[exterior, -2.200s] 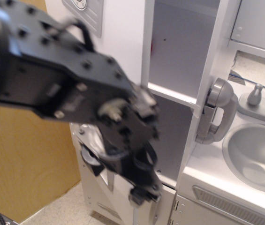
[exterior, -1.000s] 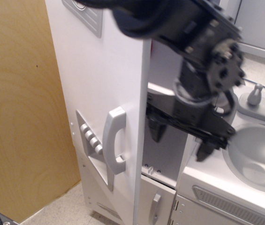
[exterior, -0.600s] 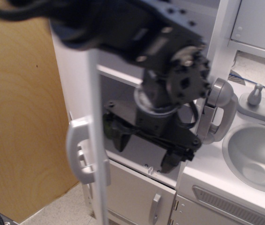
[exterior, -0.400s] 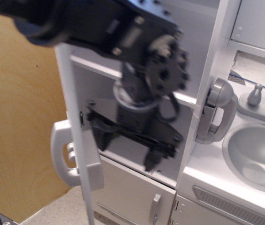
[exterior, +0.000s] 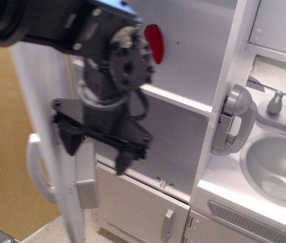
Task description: Open fridge
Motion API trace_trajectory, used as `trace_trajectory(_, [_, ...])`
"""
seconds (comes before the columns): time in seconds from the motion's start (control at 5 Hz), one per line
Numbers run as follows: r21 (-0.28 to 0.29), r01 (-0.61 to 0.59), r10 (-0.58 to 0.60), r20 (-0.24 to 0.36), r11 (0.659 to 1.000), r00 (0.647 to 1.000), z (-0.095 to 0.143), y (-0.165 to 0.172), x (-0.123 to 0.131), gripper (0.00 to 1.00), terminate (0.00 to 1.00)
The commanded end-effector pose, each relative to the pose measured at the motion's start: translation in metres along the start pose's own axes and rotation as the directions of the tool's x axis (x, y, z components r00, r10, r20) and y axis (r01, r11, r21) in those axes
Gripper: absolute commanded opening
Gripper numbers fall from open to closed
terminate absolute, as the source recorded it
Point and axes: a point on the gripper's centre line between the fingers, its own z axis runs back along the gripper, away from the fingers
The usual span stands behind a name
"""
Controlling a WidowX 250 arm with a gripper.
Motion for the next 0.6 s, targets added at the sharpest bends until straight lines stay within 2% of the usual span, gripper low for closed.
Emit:
trace_trajectory(0.0, [0.048,-0.005,0.002,0.053,0.999,0.999,-0.0028,0.0164,0.001,1.0,0.0])
trace_trajectory(0.2, [0.048,-0.005,0.002,0.053,0.999,0.999,-0.0028,0.0164,0.001,1.0,0.0])
trace_trajectory(0.4, [0.048,-0.005,0.002,0.053,0.999,0.999,-0.0028,0.0164,0.001,1.0,1.0])
